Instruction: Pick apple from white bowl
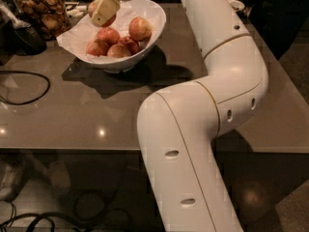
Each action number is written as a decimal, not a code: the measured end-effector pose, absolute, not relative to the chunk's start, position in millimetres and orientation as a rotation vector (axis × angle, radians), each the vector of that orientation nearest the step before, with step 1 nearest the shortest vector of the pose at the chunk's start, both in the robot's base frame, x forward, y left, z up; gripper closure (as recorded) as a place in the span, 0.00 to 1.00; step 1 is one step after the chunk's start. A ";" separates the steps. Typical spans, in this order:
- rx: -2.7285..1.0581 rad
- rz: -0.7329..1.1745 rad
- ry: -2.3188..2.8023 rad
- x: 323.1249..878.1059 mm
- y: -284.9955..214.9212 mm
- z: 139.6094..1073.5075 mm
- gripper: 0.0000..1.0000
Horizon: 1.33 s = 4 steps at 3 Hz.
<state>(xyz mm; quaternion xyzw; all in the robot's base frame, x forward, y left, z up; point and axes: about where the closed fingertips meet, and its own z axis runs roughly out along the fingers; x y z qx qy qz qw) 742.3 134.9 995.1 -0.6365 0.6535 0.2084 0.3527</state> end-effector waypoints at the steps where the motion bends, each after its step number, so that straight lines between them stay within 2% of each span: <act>1: -1.646 0.625 1.614 724.2 138.1 1014.7 1.00; 2: -1.641 0.712 1.564 702.9 139.2 1030.7 1.00; 3: -1.610 0.752 1.535 651.9 136.6 1059.8 1.00; 4: -1.633 0.782 1.570 642.2 143.0 1040.1 1.00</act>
Offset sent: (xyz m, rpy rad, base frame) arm -0.1046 -0.0003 0.0366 0.2050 0.0497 0.1475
